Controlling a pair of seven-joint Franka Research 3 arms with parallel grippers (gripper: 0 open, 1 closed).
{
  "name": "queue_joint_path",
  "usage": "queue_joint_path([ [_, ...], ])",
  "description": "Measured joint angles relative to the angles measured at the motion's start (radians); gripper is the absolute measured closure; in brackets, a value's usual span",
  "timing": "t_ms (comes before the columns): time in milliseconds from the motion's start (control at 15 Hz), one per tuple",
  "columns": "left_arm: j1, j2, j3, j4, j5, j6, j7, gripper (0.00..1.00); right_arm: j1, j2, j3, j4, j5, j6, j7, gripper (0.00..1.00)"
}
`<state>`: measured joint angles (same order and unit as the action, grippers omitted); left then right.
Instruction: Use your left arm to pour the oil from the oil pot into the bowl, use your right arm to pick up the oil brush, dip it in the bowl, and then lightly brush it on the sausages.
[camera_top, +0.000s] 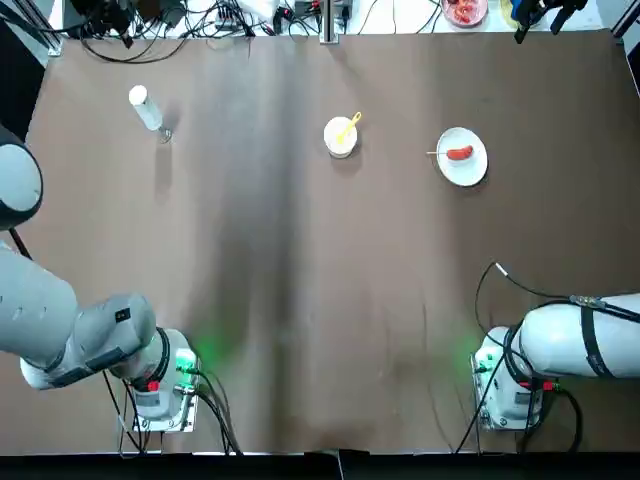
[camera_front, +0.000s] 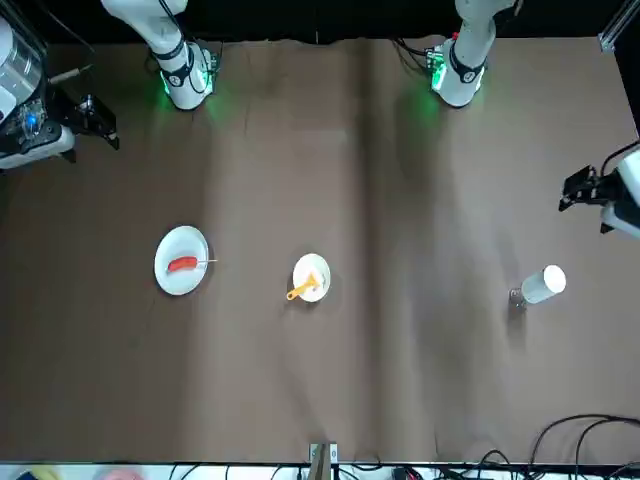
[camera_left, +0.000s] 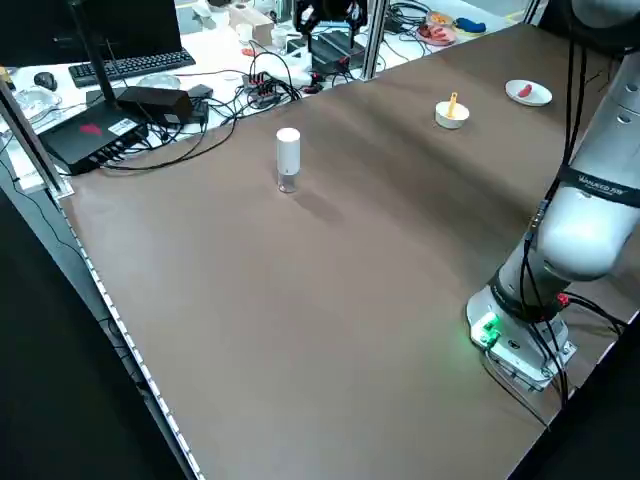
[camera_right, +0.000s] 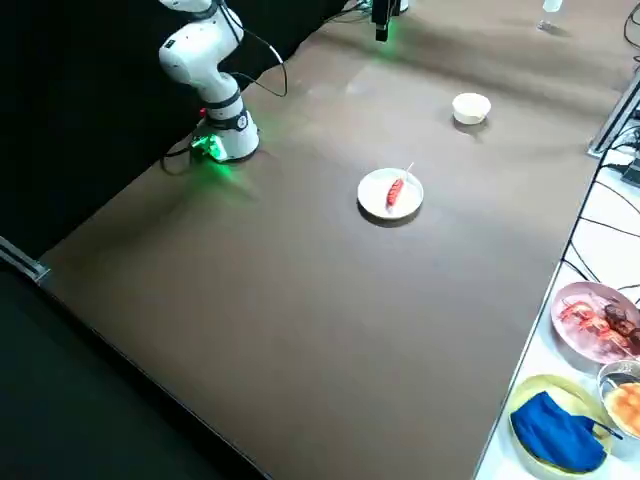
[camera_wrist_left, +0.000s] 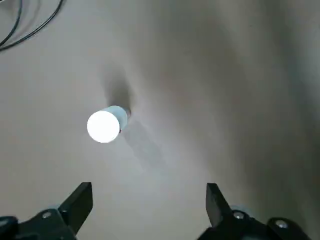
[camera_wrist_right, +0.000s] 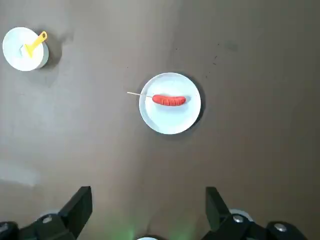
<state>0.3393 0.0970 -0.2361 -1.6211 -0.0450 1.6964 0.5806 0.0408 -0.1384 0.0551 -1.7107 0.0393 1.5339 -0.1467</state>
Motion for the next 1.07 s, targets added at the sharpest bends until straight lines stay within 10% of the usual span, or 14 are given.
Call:
queue_joint_path([
  [1067,0.266,0.105,-0.001,-0.003,-0.299,-0.007,0.578,0.0,0.007,0.0,0.001,-0.002,0.0,0.021,0.0,0.0],
])
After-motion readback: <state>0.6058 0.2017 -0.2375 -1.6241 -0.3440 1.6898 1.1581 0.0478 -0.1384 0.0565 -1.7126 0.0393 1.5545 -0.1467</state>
